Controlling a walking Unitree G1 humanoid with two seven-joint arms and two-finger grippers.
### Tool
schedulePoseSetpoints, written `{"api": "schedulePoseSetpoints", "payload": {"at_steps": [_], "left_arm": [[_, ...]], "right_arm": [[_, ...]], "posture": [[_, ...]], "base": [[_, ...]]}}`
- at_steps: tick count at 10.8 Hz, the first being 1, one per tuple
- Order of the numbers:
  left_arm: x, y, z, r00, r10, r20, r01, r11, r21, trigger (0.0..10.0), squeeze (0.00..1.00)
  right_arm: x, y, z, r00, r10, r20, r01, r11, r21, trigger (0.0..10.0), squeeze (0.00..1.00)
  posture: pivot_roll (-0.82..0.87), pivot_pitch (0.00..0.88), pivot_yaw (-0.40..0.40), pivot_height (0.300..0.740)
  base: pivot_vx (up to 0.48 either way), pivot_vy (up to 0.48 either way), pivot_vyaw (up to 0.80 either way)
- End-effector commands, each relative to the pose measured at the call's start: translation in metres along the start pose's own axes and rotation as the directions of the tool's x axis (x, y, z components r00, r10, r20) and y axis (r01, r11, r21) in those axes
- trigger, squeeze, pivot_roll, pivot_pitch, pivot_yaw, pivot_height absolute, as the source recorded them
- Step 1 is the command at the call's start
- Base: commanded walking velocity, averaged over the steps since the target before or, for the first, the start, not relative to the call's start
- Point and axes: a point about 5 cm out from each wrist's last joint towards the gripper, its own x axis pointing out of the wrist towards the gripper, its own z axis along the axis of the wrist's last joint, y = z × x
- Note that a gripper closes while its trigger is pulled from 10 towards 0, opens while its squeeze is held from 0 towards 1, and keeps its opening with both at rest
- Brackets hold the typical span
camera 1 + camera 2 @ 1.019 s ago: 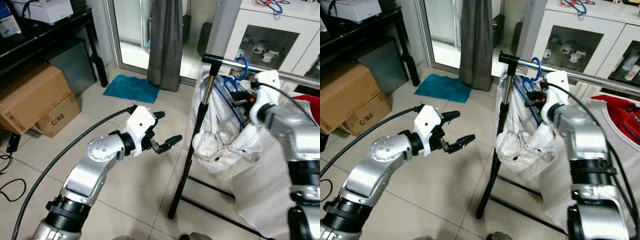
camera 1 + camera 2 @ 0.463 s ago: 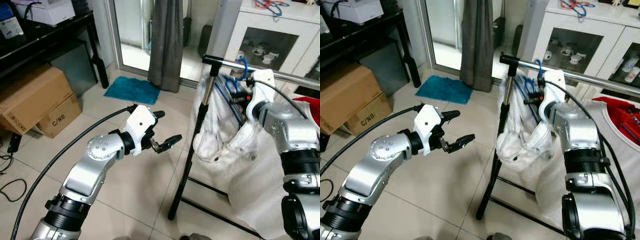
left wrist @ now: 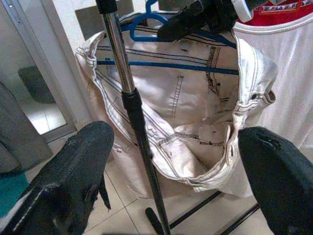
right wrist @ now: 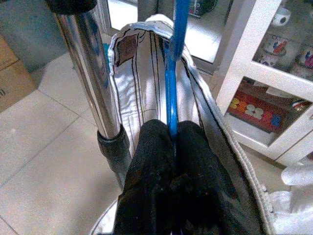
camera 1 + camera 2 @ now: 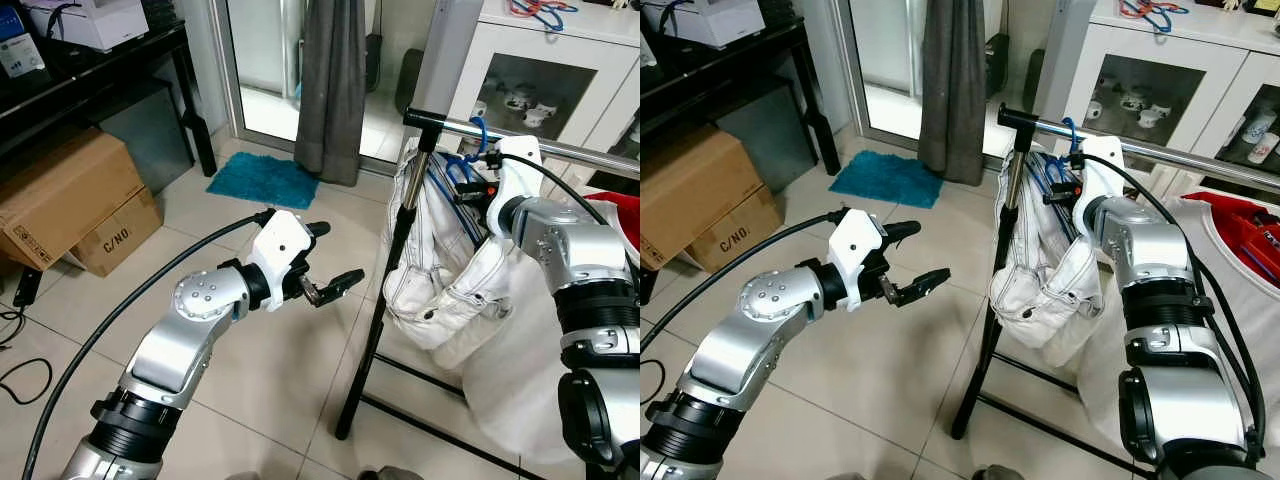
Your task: Hang hanger
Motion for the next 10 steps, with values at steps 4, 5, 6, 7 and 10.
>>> {"api": "schedulePoseSetpoints", "payload": {"at_steps": [4, 5, 6, 7, 10], "left_arm": [[0.0, -0.003, 0.0, 1.0, -0.026, -0.005, 0.026, 1.0, 0.002, 10.0, 0.0], [0.001, -0.002, 0.0, 1.0, -0.029, -0.005, 0.029, 1.0, 0.005, 10.0, 0.0], [0.001, -0.002, 0.0, 1.0, -0.031, -0.005, 0.031, 1.0, 0.008, 10.0, 0.0], [0.001, -0.001, 0.001, 1.0, -0.029, -0.003, 0.029, 1.0, 0.01, 10.0, 0.0], [0.0, -0.001, 0.0, 1.0, -0.027, -0.006, 0.027, 1.0, 0.012, 10.0, 0.0]], "right_arm": [[0.003, -0.008, -0.012, 0.998, -0.04, -0.044, 0.039, 0.999, -0.023, 10.0, 1.0], [0.005, -0.009, -0.009, 0.997, -0.061, -0.042, 0.059, 0.998, -0.034, 10.0, 1.0], [0.006, -0.01, -0.005, 0.997, -0.075, -0.036, 0.073, 0.997, -0.036, 10.0, 0.0], [0.007, -0.01, 0.001, 0.997, -0.071, -0.017, 0.07, 0.997, -0.021, 10.0, 0.0], [0.009, -0.008, 0.002, 0.998, -0.052, -0.023, 0.052, 0.999, -0.017, 0.0, 0.0]], "posture": [[-0.01, 0.0, -0.004, 0.74], [-0.01, 0.0, 0.001, 0.74], [-0.01, 0.0, 0.001, 0.74], [-0.01, 0.0, -0.004, 0.74], [-0.01, 0.0, -0.008, 0.74]], "base": [[0.0, 0.0, 0.0], [0.0, 0.0, 0.0], [0.0, 0.0, 0.0], [0.0, 0.0, 0.0], [0.0, 0.0, 0.0]]}}
